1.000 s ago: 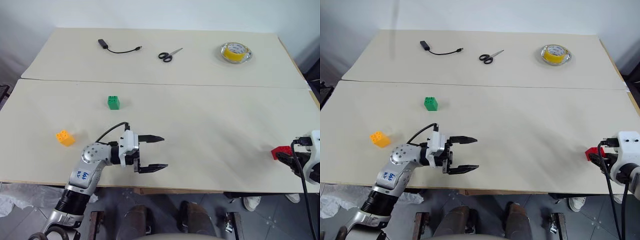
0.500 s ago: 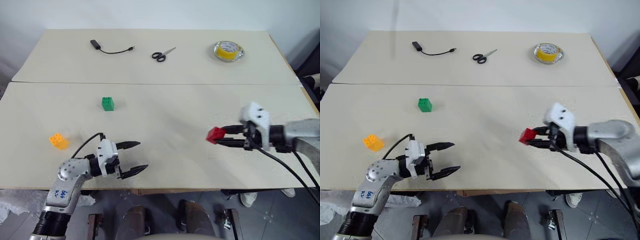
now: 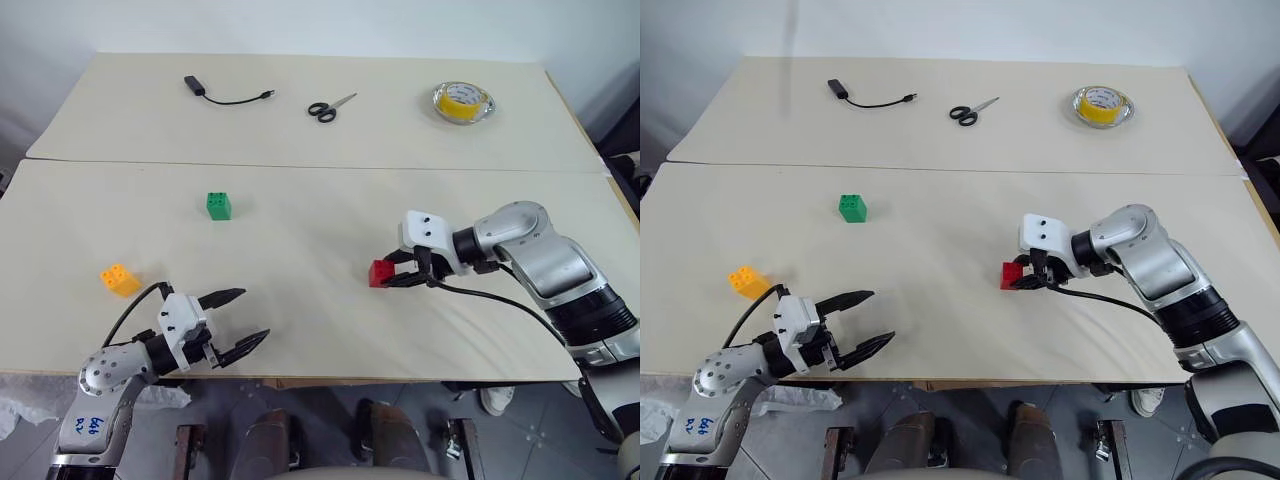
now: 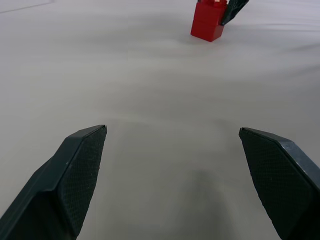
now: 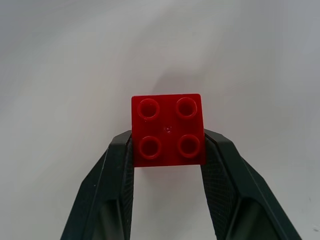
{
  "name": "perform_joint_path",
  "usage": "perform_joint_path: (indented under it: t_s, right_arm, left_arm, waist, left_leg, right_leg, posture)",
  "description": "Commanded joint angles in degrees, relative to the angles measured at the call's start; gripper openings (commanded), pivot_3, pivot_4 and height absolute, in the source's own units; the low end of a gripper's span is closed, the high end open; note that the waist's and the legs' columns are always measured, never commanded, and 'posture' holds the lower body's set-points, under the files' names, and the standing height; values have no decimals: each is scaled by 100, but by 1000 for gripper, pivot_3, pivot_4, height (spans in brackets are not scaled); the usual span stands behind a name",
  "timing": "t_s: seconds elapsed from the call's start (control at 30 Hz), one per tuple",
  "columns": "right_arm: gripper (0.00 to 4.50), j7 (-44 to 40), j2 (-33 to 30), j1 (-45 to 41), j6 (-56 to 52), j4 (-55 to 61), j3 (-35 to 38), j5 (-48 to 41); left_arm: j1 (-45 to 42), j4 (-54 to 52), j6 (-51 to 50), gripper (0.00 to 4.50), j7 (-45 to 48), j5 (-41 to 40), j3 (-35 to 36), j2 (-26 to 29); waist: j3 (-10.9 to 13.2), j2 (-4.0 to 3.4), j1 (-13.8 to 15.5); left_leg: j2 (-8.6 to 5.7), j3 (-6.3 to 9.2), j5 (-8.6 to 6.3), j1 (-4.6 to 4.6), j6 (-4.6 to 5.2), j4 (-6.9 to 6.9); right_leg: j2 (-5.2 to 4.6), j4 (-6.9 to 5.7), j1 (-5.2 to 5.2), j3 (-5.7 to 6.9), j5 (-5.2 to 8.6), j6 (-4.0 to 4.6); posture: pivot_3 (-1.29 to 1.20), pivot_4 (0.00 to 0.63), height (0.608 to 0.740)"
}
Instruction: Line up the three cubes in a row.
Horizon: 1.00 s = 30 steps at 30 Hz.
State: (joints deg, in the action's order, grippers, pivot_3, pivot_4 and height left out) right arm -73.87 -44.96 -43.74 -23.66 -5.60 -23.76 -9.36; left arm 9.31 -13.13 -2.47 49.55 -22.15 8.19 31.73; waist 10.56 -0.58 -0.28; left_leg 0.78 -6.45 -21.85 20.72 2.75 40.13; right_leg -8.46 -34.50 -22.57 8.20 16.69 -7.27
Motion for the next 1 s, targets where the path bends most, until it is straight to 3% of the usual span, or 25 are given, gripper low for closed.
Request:
perform_joint_path:
  t_s: [0.03, 0.27, 0.43, 0.63, 0.8, 1.0]
  right_arm:
    - [2203, -205, 162, 17, 194, -186, -11, 91]
    - [4416, -336, 289, 645, 1470, -66, 1078, -584]
    - [4462, -614, 522, 2093, 2233, 486, 2369, -1832]
    - [4462, -106, 991, 3399, 2704, 879, 3246, -2358]
    - [4462, 738, 1467, 3815, 3496, 765, 3784, -2039]
    - [4462, 949, 1371, 4029, 3740, 829, 3964, -1978]
  left_arm:
    - [73, -259, 66, 4500, -82, -54, 124, 4]
    - [559, -515, 167, 4500, -719, -129, 671, -313]
    - [1224, -791, 226, 4500, -1403, -315, 1499, -805]
    - [1996, -716, 282, 4500, -1818, -564, 2208, -1356]
    - [1947, -841, 59, 4500, -2004, -643, 2044, -1525]
    - [1158, -1202, -800, 4500, -2642, -196, 1340, -1326]
  waist:
    - [-1, 2, -14]
    - [0, 1, 15]
    - [0, 10, 42]
    - [0, 9, 25]
    - [0, 10, 40]
    - [-1, 9, 102]
  left_leg:
    - [1, -1, 0, -1, 0, 0]
    - [-2, 0, -1, 3, -1, -2]
    - [-2, 31, -2, 17, 0, 0]
    - [-1, 37, -2, 23, 0, 5]
    - [-1, 35, -2, 12, 0, 7]
    - [-7, 36, -1, 11, 0, 9]
  right_leg:
    - [1, 0, 0, 0, 0, 0]
    - [-2, 1, -2, 2, 1, 1]
    - [-2, 23, 11, 29, 0, 1]
    - [-3, 24, 14, 39, -1, -1]
    - [-5, 12, 18, 34, -1, 0]
    - [-7, 7, 17, 27, -1, 1]
  posture:
    - [0, 150, 740]
    - [0, 150, 740]
    - [0, 150, 740]
    - [0, 150, 740]
    - [0, 150, 740]
    - [0, 150, 740]
